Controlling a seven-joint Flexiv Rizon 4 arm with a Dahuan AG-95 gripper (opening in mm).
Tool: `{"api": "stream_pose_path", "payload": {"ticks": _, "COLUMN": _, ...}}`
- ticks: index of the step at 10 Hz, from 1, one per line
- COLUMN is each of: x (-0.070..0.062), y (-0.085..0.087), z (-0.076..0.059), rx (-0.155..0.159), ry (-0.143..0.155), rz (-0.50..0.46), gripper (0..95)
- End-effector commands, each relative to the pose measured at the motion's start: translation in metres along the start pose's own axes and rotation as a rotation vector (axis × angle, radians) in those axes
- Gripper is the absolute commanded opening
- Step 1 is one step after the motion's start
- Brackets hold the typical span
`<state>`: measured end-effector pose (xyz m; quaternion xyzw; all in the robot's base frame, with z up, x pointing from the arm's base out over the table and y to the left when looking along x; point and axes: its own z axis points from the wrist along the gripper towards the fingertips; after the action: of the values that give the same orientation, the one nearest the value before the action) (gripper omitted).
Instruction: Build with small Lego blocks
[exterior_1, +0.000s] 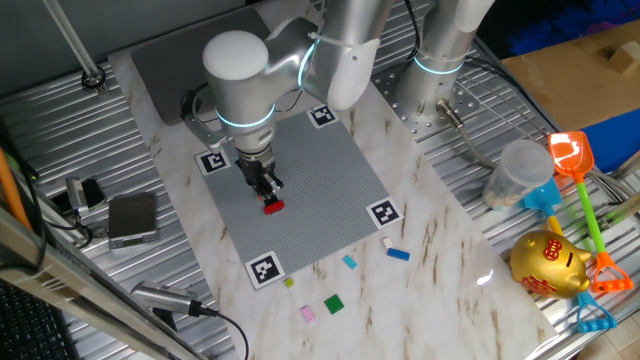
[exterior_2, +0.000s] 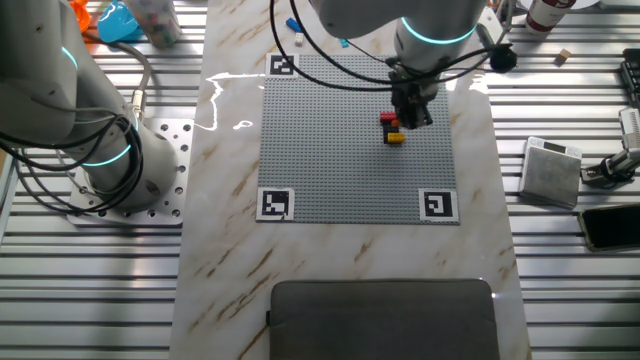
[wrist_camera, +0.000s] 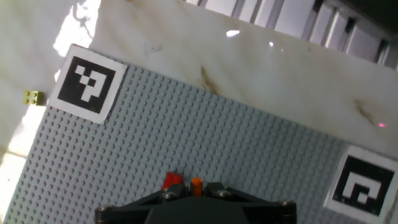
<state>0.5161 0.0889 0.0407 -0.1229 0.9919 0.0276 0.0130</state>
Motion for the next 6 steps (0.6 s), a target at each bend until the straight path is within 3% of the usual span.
{"api": "stream_pose_path", "payload": {"ticks": 1, "x": -0.0026, "y": -0.0041, "z": 0.0095, "rx": 0.003, "ry": -0.004, "rz": 0.033, "gripper": 0.0}}
{"api": "stream_pose_path", "payload": {"ticks": 6, "x": -0.0045, "y": -0.0027, "z": 0.0122, "rx": -0.001, "ry": -0.006, "rz": 0.033, "gripper": 0.0}}
